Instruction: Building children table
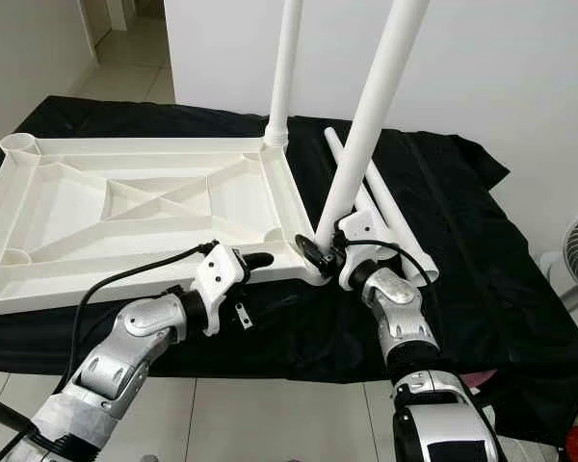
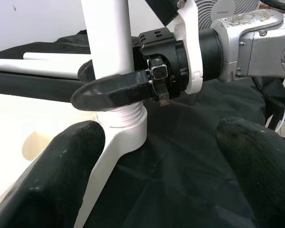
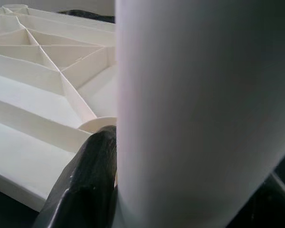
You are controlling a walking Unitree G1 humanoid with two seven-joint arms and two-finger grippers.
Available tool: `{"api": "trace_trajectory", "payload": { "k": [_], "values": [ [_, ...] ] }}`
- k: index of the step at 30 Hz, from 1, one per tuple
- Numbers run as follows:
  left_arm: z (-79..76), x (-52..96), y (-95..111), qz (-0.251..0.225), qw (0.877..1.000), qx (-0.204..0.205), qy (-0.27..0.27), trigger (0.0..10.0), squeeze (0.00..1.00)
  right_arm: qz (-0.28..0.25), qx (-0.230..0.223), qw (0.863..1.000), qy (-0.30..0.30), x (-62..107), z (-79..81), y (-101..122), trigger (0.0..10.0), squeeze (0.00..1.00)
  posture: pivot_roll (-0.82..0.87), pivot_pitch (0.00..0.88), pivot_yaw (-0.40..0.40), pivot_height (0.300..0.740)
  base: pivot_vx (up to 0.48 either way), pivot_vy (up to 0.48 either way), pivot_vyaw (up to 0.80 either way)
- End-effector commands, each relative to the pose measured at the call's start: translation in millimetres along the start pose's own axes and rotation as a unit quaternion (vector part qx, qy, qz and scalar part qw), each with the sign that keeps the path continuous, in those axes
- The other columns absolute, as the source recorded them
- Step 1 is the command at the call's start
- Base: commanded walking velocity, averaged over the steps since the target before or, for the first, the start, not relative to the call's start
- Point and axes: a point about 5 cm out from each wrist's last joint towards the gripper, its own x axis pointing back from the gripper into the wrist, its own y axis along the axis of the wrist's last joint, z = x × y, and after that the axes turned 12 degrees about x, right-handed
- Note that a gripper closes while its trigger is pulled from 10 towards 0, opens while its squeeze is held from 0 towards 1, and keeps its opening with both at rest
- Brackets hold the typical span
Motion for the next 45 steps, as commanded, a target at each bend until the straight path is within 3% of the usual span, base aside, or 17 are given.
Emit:
{"api": "trace_trajectory", "payload": {
  "k": [1,12,15,18,23,26,36,37,43,45],
  "values": [
    [-3.3,-1.3,0,0.002,1.000,-0.006,-0.008,10.0,0.00,0.004,-0.025,1.000,0.006,0.9,11.4,-6,10.0,0.00,0.05,0.000,-0.095,0.740,0.000,0.000,0.00],
    [-3.6,-1.7,0,0.003,1.000,-0.005,-0.010,10.0,0.00,0.014,-0.027,0.997,-0.065,0.3,23.3,-1,10.0,0.00,0.05,0.000,-0.098,0.740,0.000,0.000,0.00],
    [-4.0,-1.3,0,0.003,1.000,-0.005,-0.010,10.0,0.00,0.027,-0.044,0.992,-0.116,1.1,29.6,3,10.0,0.00,0.05,0.000,-0.099,0.740,0.000,0.000,0.00],
    [-4.3,-0.9,0,0.003,1.000,-0.004,-0.011,10.0,0.00,0.063,-0.059,0.976,-0.198,5.8,35.9,5,10.0,0.00,0.04,0.000,-0.096,0.740,0.000,0.000,0.00],
    [-4.0,-1.1,0,0.004,1.000,-0.004,-0.012,10.0,0.00,0.086,-0.068,0.963,-0.246,8.8,46.2,6,10.0,0.00,0.04,0.000,-0.094,0.740,0.000,0.000,0.00],
    [-3.0,-1.4,1,0.004,1.000,-0.006,-0.013,10.0,0.00,0.104,-0.096,0.960,-0.241,4.4,65.2,7,10.0,0.00,0.04,0.004,-0.090,0.740,0.000,0.000,0.00],
    [-1.2,-1.3,2,0.004,1.000,-0.006,-0.011,10.0,0.00,0.096,-0.106,0.962,-0.232,1.5,65.7,16,10.0,0.00,0.05,0.007,-0.090,0.740,0.000,0.000,0.00],
    [-1.0,-1.3,2,0.003,1.000,-0.007,-0.010,10.0,0.00,0.083,-0.108,0.966,-0.221,0.1,65.2,19,10.0,1.00,0.05,0.006,-0.092,0.740,0.000,0.000,0.00],
    [-1.0,-1.8,3,0.001,1.000,-0.007,-0.008,10.0,0.00,0.051,-0.106,0.976,-0.185,-0.3,58.5,26,10.0,1.00,0.05,0.005,-0.092,0.740,0.000,0.000,0.00],
    [-1.2,-2.1,3,0.001,1.000,-0.007,-0.008,10.0,0.00,0.041,-0.083,0.984,-0.152,1.0,53.5,26,10.0,1.00,0.04,0.004,-0.091,0.740,0.000,0.000,0.00]
  ]
}}
